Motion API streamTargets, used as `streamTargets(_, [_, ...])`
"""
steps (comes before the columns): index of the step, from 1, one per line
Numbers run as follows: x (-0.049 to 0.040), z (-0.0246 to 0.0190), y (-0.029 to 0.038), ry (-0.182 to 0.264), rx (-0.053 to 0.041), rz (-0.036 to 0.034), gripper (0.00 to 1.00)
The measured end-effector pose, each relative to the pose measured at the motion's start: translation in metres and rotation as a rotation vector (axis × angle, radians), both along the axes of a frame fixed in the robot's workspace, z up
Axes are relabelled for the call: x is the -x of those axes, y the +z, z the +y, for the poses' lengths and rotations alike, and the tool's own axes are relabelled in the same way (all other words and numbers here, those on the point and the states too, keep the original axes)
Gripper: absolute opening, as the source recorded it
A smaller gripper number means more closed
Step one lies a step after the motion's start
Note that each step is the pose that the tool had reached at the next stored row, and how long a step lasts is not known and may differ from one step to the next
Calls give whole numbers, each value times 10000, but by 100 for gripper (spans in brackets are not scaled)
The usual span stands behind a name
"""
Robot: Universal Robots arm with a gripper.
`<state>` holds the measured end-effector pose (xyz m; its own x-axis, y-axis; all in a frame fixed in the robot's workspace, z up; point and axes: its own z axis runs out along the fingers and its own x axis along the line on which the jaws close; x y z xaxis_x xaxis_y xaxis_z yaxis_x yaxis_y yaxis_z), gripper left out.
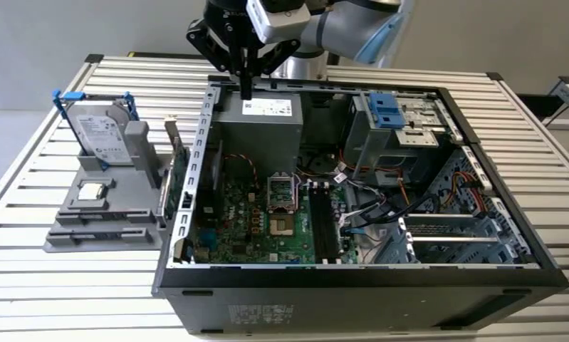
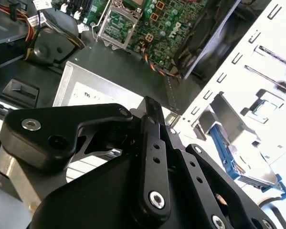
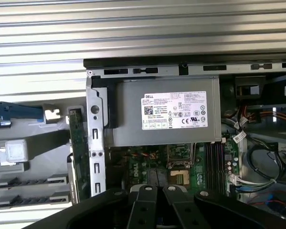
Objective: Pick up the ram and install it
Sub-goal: 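Reach for the ram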
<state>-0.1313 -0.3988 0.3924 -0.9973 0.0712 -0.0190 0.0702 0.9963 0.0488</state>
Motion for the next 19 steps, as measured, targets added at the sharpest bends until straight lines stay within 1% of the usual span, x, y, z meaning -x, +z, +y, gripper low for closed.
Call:
streamTargets(8, [14,0,-2,0,0,0,0])
streamTargets(10, [35,0,-7,0,0,0,0])
streamTargets(19, [67,0,-7,0,0,0,0])
